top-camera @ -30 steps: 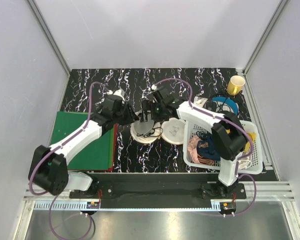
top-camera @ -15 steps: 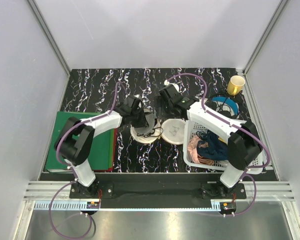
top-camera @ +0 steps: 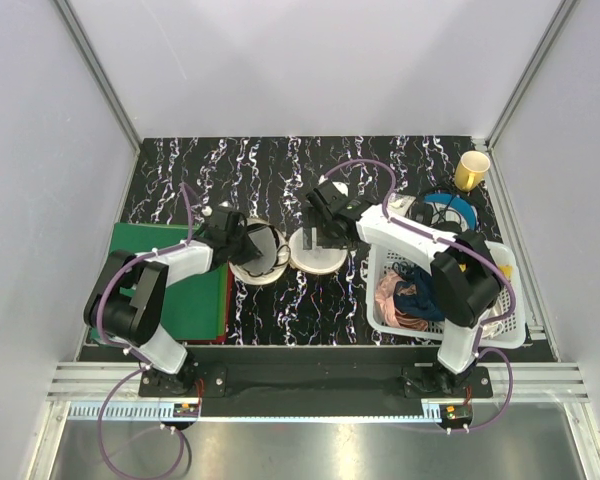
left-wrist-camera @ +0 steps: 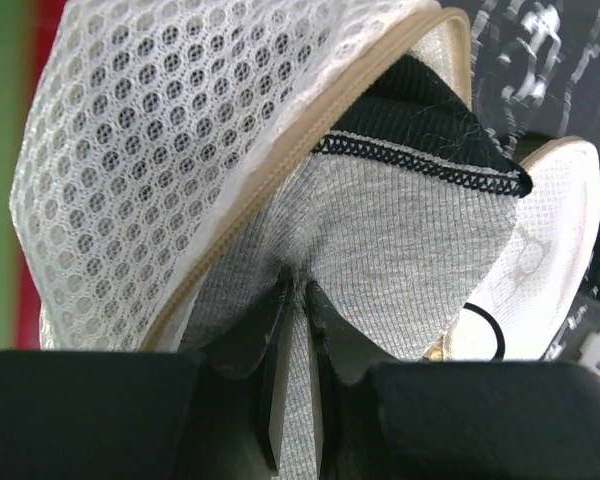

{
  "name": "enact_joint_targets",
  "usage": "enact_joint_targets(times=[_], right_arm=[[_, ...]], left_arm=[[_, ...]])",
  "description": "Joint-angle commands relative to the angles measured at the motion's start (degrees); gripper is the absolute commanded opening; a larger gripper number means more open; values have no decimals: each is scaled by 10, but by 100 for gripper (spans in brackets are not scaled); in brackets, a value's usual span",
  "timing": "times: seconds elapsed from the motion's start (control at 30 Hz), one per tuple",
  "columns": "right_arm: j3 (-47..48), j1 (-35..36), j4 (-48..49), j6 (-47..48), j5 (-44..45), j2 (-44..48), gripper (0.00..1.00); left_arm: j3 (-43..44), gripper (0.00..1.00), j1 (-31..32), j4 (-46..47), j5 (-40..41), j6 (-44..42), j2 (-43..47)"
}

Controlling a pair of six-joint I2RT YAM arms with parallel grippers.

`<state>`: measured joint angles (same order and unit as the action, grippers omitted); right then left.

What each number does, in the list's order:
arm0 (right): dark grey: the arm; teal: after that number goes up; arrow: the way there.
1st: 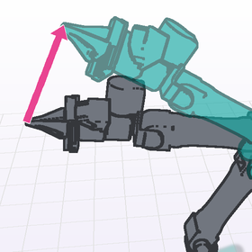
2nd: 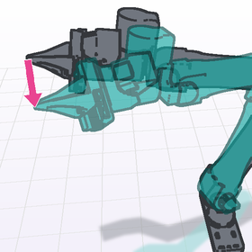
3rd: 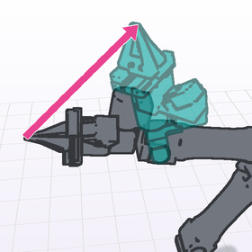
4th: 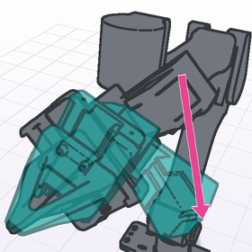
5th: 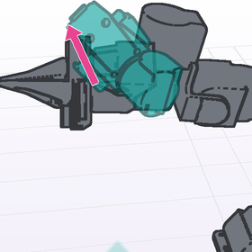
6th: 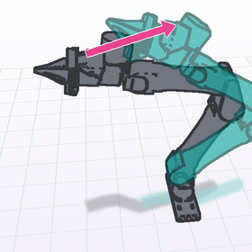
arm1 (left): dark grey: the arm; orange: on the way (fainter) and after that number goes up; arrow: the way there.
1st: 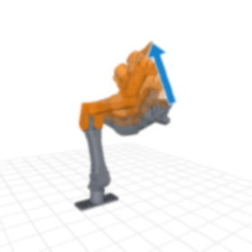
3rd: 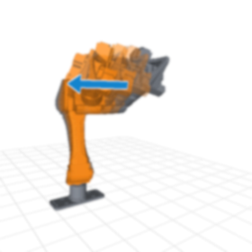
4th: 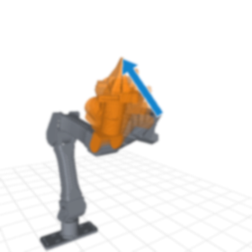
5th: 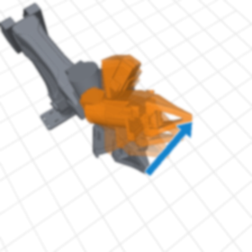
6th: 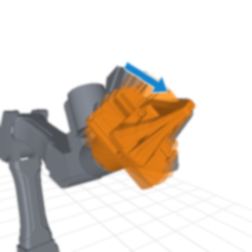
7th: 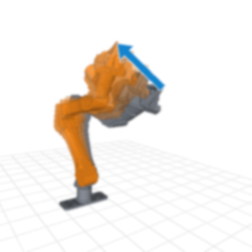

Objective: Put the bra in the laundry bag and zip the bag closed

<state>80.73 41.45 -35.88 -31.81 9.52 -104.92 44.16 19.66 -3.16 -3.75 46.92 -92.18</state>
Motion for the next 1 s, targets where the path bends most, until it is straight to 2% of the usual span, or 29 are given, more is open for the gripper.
enact_joint_targets(times=[0.0,0.2,0.27,0.3,0.47,0.7,0.73,0.77,0.83,0.87,0.93,0.97], right_arm=[[10,-2,7,-18,38,0,91],[-18,-29,27,-55,23,-31,75],[-32,-30,40,-60,24,-44,73],[-35,-30,45,-63,23,-49,67],[-56,-32,70,-69,23,-77,65],[-87,-42,87,-69,29,-68,63],[-90,-45,93,-69,29,-67,55],[-94,-48,97,-69,24,-66,42],[-103,-50,113,-62,26,-61,29],[-102,-50,114,-59,37,-56,13],[-97,-50,114,-39,56,-49,2],[-95,-50,114,-21,62,-33,0]], left_arm=[[-42,17,-16,-6,70,11,25],[-58,17,-17,3,74,22,46],[-58,15,-17,2,76,18,49],[-58,15,-17,3,75,18,50],[-58,14,-17,5,64,13,52],[-58,13,-16,5,59,4,52],[-58,13,-16,6,56,4,49],[-58,13,-16,8,54,2,48],[-56,13,-15,10,49,-2,43],[-55,12,-14,10,47,-2,41],[-48,11,-11,10,41,-9,33],[-47,11,-7,10,41,-9,31]])
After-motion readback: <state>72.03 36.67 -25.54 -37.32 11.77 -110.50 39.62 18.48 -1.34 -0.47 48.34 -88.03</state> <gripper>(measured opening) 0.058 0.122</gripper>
